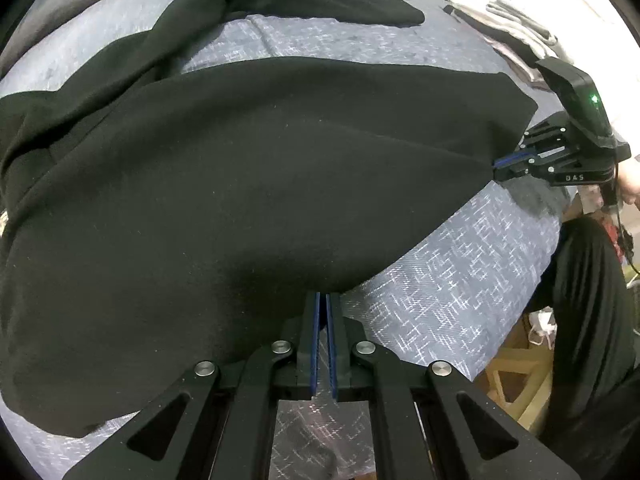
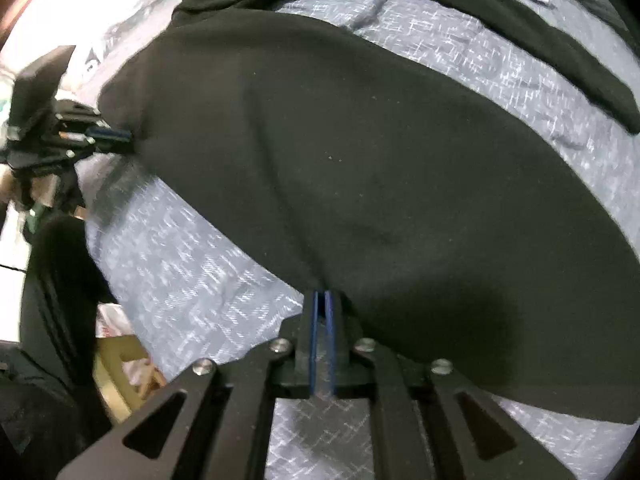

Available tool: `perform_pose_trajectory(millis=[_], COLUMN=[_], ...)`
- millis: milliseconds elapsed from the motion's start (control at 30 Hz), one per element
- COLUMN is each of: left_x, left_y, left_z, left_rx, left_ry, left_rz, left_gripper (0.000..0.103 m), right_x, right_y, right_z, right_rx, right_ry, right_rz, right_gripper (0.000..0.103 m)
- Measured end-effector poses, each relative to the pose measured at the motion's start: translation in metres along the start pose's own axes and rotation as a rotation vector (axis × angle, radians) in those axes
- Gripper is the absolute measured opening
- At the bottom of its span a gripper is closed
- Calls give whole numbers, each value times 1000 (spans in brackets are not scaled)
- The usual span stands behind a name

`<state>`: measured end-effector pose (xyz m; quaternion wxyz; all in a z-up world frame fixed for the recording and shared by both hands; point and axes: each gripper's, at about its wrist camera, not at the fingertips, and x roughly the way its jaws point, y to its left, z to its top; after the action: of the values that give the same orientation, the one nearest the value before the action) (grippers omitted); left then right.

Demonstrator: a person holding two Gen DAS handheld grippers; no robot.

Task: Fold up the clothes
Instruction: 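Lift the black garment with both tools and stretch it between them, then lower the garment onto the bed and open both tools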

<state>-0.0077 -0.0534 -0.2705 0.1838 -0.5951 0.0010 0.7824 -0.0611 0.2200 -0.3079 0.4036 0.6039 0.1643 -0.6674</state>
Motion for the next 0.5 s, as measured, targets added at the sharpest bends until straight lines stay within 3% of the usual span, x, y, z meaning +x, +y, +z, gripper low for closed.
perform_pose_trajectory(millis=[67,133,267,333,500], left_x=[-7,-17,-35,-32,-11], left_y=[4,11,29,34,33], left_z=[1,3,12,20,27], left_rx=[-14,-40,-104,-125,-168], left_ry=[-9,-37,-99,-107,-84], left_rz=[-22,-24,-27,-27,-30], left_gripper=[5,5,5,5,5], right_x=[-16,-37,-75,-85,-63], right_y=[-11,-30,-86,-111,-126], right_z=[-2,-7,-22,-28,-32], right_rx=[39,92,248,327,326], right_ry=[-33,-84,-184,-214,-109], right_rz=[22,9,-72,-70,-137], right_gripper=[16,43,45,45,45])
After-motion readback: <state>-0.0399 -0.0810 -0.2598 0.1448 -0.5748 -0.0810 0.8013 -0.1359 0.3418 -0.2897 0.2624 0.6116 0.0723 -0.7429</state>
